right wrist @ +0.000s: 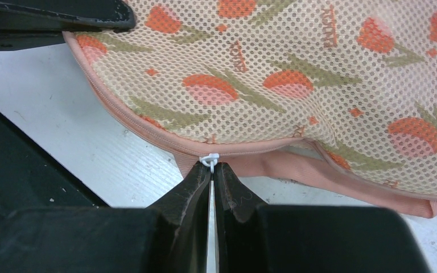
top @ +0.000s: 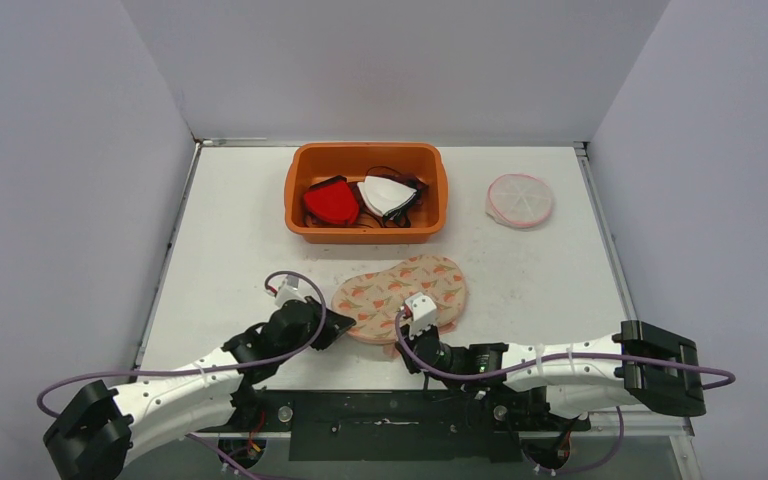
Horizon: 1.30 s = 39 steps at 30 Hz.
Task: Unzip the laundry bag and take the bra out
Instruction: Unzip the laundry bag at the center of the board.
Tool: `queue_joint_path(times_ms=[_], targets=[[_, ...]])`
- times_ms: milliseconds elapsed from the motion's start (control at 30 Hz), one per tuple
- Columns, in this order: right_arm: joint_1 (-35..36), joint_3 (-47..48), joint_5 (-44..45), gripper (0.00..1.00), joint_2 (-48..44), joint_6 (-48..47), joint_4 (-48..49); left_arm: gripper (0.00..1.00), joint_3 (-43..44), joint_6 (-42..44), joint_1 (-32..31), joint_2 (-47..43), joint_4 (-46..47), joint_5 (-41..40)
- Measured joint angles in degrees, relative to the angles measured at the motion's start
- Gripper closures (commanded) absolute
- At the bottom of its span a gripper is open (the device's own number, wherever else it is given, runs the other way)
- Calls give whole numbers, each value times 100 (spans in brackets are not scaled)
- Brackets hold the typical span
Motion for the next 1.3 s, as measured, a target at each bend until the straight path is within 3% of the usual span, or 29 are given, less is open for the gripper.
queue_joint_path(times_ms=[300,367,467,600,667,933,1100,1300], targets=[[-61,-66,20,95,-68,175,-37,100,-72,417,684,-87,26,699],[-63,-111,-57,95,-140,146,44,93,-70,566,870,-83,24,885],[-63,-129,-236,95,-127,70,179,71,-4,828,1071,39,17,1084],[-63,-129,-365,95,-11,-63,216,23,258,1187,1305,334,-98,1086],[-63,-129,-424,95,44,-116,221,10,339,1268,1351,323,-236,1067],[-68,-57,-647,95,240,-365,321,5,175,1143,1287,-798,-973,1416],[-87,140,-809,95,472,-509,562,5,153,745,680,-1733,-1587,1342],[-101,393,-946,95,802,-649,752,9,79,372,59,-1637,-1554,1091]])
